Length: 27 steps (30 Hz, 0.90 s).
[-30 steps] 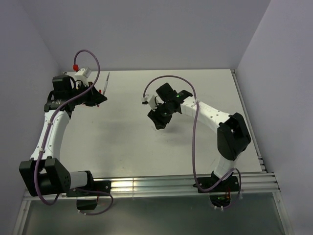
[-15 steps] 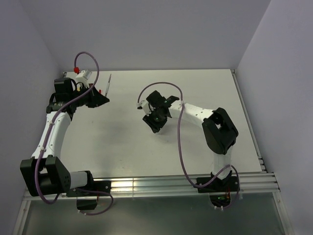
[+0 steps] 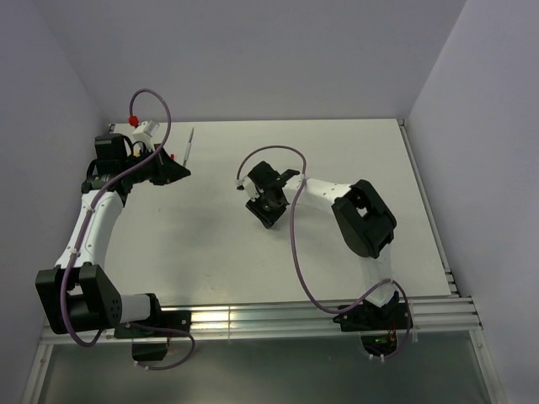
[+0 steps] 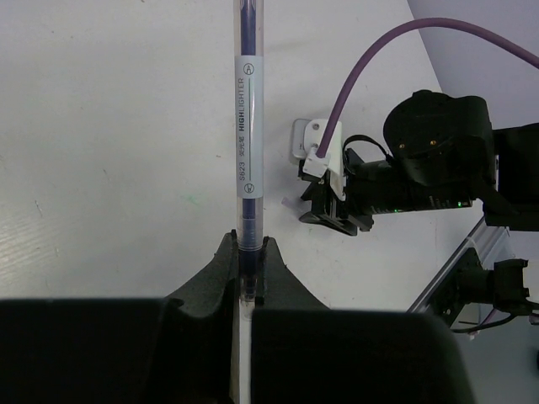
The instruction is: Insert the pens into the pen caps
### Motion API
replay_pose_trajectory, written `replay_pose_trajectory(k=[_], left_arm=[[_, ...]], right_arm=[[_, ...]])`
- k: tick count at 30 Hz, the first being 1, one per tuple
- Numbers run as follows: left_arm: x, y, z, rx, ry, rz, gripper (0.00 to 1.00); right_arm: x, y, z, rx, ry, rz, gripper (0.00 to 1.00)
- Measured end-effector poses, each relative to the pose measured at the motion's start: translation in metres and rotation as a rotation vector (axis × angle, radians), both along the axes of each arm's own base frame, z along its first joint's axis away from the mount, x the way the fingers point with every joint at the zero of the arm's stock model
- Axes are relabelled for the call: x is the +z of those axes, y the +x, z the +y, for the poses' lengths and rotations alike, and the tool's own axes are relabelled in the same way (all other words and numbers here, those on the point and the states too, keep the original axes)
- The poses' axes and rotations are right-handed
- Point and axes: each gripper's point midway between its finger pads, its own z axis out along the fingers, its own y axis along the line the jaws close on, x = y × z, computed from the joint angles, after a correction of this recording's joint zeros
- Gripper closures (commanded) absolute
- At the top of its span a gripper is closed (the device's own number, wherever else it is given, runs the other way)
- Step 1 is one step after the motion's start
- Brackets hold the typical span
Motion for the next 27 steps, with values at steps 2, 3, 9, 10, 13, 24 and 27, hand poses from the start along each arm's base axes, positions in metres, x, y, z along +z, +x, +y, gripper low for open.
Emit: replay_pose_trajectory(k=[2, 3, 9, 10, 13, 24, 27], left_arm=[[-0.001, 0.0, 0.0, 0.0, 0.0, 0.003, 1.0], [-0.001, 0.001, 0.0, 0.0, 0.0, 0.004, 1.0], [-0.004, 0.001, 0.0, 0.001, 0.0, 0.011, 1.0], [-0.005, 0.002, 0.0, 0.0, 0.0, 0.016, 1.0], [-0.01, 0.003, 0.0, 0.001, -0.001, 0.033, 1.0], [-0.018, -0.008, -0.002, -0.055, 0.018, 0.06, 1.0], [-0.02, -0.017, -0.009, -0.136, 0.056, 0.068, 1.0]], right_arm=[[0.0, 0.004, 0.001, -0.003, 0.004, -0.016, 0.59], [0.0, 0.005, 0.001, -0.004, 0.002, -0.021, 0.6], [-0.002, 0.008, 0.008, 0.008, -0.006, -0.06, 0.61], [-0.002, 0.008, 0.009, 0.011, -0.005, -0.065, 0.61], [-0.002, 0.009, 0.013, 0.02, -0.001, -0.075, 0.67], [0.002, 0.009, 0.007, 0.117, -0.014, -0.132, 1.0], [0.02, 0.001, -0.013, 0.216, -0.029, -0.183, 1.0]])
